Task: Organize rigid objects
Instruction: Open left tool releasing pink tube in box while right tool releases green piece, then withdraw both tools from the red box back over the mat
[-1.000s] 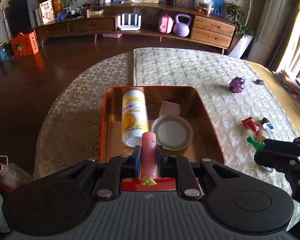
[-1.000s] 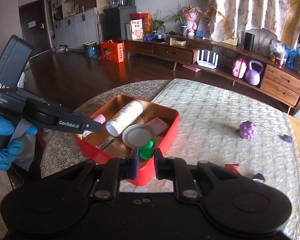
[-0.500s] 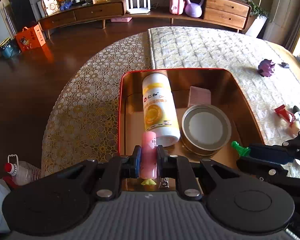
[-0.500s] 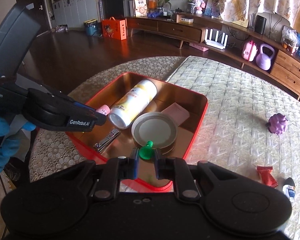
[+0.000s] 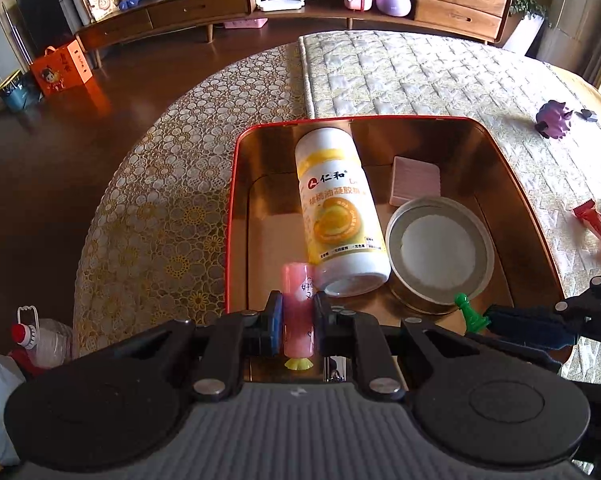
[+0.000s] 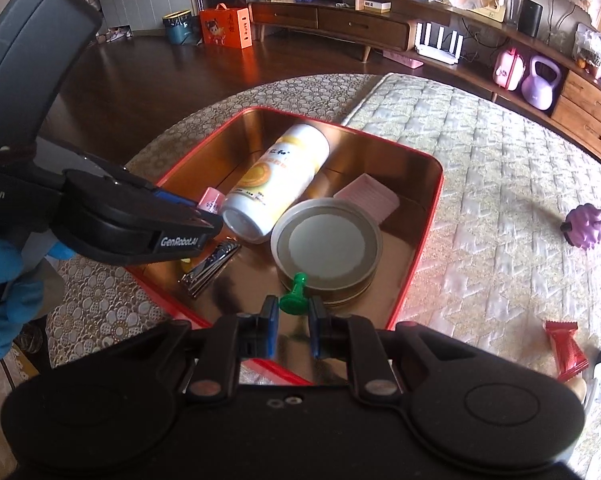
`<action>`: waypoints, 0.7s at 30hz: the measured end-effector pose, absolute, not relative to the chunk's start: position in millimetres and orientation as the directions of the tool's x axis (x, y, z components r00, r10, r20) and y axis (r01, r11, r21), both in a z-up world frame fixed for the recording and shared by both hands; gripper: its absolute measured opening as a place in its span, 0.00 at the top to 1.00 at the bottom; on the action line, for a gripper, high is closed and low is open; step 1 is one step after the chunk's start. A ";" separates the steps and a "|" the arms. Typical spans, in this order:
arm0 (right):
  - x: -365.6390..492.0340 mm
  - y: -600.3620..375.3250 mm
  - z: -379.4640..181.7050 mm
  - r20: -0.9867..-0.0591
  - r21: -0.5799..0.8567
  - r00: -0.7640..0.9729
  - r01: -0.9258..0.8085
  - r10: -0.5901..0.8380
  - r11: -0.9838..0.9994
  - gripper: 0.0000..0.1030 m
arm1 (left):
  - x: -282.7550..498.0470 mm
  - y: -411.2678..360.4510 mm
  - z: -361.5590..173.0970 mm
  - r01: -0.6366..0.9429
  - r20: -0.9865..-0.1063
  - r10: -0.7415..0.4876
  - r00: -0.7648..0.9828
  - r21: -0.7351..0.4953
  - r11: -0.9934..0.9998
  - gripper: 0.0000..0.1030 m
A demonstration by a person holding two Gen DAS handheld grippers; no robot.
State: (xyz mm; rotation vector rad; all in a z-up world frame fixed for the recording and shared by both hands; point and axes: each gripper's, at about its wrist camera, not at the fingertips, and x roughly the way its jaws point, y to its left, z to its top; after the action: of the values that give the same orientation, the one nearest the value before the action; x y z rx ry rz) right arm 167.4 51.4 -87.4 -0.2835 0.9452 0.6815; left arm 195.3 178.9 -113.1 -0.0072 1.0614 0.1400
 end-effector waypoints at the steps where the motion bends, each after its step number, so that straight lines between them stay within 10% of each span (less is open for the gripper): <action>1: 166.8 51.3 -87.3 -0.819 0.064 0.401 -0.647 0.411 0.760 0.85 | 195.7 178.4 -113.3 -0.119 -0.871 0.114 0.478 0.064 0.991 0.84; 21: 155.5 32.4 -68.3 -0.781 0.116 0.424 -0.623 0.459 0.774 0.68 | 176.6 177.4 -98.7 -0.135 -0.878 0.092 0.470 0.032 0.990 0.84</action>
State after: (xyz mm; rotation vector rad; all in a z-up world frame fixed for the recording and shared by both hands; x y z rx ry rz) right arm 155.5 32.4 -68.3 -0.2023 0.9076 0.6821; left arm 176.6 177.4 -98.7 -0.0439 1.0725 0.1392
